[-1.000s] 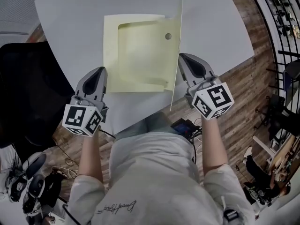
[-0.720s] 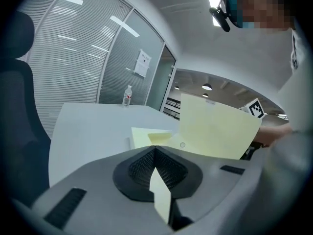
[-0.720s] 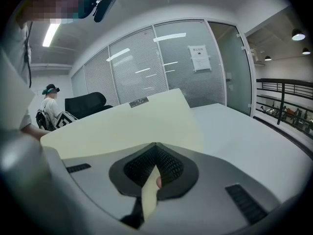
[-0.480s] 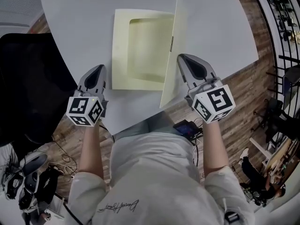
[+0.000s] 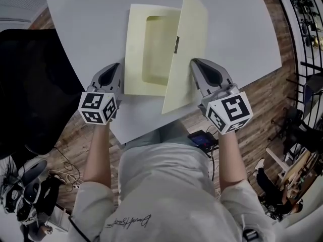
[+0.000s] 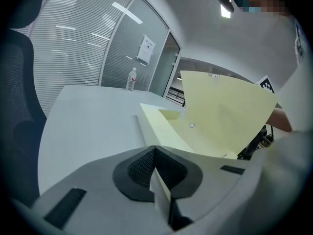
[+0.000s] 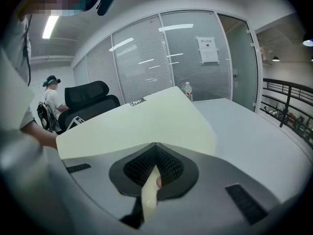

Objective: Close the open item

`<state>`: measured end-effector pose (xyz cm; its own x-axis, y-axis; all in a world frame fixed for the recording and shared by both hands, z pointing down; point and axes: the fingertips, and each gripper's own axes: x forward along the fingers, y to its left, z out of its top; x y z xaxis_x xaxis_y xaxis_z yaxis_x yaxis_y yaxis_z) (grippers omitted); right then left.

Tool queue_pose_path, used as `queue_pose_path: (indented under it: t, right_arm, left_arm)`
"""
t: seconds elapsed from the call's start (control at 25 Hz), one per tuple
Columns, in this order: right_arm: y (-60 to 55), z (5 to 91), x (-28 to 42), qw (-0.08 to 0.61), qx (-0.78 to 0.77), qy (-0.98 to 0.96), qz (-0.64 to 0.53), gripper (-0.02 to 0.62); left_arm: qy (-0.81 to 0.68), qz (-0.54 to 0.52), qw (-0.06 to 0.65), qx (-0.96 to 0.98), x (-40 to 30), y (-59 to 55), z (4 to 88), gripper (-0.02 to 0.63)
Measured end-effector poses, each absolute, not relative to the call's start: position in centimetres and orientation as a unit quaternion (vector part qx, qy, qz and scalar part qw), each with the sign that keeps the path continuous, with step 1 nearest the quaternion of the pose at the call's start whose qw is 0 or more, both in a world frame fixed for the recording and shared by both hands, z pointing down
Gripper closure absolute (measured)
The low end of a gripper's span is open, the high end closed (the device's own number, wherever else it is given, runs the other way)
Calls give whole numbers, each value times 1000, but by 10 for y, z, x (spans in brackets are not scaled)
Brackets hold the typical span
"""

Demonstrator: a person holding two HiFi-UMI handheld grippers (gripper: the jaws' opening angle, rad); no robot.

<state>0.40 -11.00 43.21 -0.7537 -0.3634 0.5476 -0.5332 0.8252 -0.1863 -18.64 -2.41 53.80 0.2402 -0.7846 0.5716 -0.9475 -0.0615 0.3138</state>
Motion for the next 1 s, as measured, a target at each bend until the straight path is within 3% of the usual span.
queue_pose_path:
  t: [0.56, 1.0]
  right_arm:
    - [-99, 446, -9, 285, 234, -914, 169, 583]
    - [-92, 472, -13, 357, 225, -893, 156, 583]
  left_arm:
    - [-574, 125, 338, 735, -167, -22, 549, 597]
    - [-570, 118, 336, 740, -143, -30, 545, 597]
